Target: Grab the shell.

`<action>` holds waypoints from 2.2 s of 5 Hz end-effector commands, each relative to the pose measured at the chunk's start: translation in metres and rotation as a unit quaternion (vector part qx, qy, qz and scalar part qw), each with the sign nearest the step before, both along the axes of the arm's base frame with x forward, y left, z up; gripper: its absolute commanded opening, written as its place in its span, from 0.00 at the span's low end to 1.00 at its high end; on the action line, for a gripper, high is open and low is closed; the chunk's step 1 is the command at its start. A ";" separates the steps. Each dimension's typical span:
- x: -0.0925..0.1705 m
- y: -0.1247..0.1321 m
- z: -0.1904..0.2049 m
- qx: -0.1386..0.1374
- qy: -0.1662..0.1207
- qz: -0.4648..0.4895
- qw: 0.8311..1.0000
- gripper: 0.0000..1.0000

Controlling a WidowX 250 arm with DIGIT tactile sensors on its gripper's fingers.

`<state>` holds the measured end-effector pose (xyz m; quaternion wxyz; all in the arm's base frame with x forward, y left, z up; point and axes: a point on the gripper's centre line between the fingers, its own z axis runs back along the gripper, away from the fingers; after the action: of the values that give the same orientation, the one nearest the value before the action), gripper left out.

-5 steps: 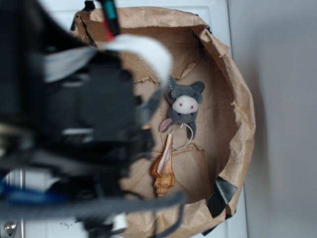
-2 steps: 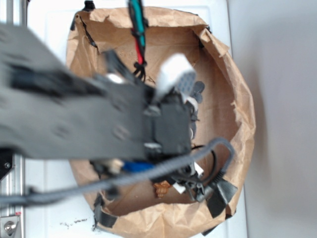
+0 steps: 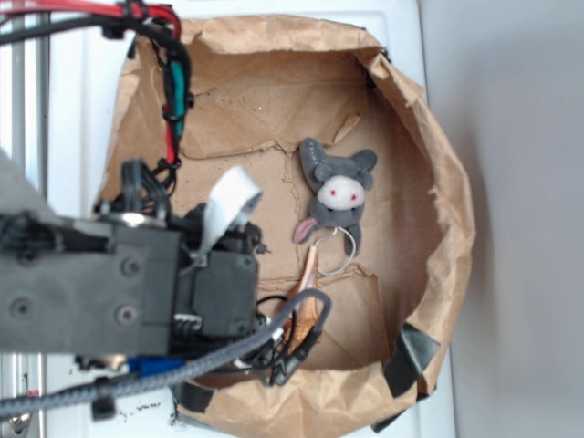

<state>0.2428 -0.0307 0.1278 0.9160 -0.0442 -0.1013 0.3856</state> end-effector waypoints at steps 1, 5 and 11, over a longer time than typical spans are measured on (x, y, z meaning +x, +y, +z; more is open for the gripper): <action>-0.001 0.004 0.019 -0.002 -0.023 0.001 1.000 1.00; 0.124 0.037 -0.005 0.020 -0.039 0.079 0.996 1.00; 0.083 0.037 -0.009 0.028 -0.021 0.077 0.996 1.00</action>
<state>0.3249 -0.0029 0.0946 0.8874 -0.0096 -0.1098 0.4476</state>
